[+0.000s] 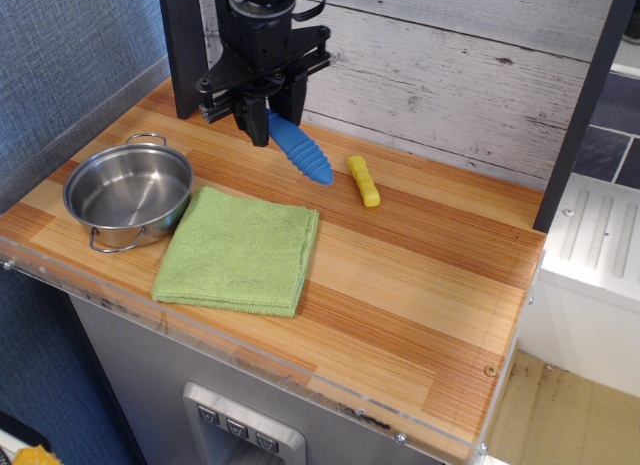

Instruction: Pick up the blue spoon and place it behind the green cloth

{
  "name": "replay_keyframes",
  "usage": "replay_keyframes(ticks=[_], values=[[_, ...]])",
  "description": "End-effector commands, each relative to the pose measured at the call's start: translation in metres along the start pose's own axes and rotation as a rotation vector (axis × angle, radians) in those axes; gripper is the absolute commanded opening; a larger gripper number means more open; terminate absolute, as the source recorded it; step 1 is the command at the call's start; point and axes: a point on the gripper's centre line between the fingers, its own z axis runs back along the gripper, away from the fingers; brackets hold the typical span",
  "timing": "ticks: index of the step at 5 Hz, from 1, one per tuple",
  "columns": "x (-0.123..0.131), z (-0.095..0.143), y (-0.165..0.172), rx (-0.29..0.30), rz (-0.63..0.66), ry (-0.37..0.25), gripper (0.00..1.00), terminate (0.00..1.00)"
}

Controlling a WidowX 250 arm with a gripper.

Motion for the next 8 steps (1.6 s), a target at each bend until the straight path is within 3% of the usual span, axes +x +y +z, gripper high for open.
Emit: replay_keyframes(ticks=[1, 3, 5, 6, 8], values=[[0.032, -0.018, 0.0, -0.018, 0.075, -0.023, 0.0, 0.0], [0.046, -0.056, -0.009, -0.011, 0.122, -0.007, 0.0, 0.0], [0.036, -0.071, -0.011, 0.013, 0.088, 0.039, 0.0, 0.0], [0.039, -0.063, -0.009, 0.03, 0.066, 0.055, 1.0, 0.0], [0.035, -0.052, -0.014, 0.018, 0.046, 0.058, 1.0, 0.0]])
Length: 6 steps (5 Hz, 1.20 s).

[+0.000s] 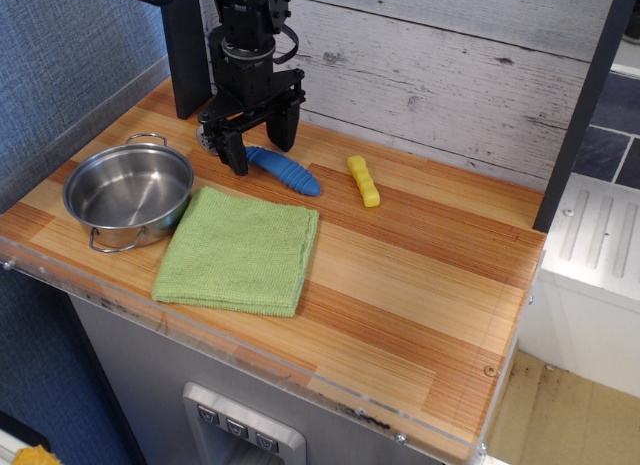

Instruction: Pick up the blue spoon and place it behind the green cloth

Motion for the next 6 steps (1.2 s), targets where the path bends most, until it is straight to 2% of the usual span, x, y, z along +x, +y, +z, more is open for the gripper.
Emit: replay_keyframes(ticks=[1, 4, 6], values=[[0.001, 0.041, -0.006, -0.065, -0.029, -0.056, 1.0, 0.0], [-0.017, 0.123, 0.009, -0.184, -0.023, -0.108, 1.0, 0.0], [-0.017, 0.123, 0.009, -0.184, -0.023, -0.108, 1.0, 0.0]])
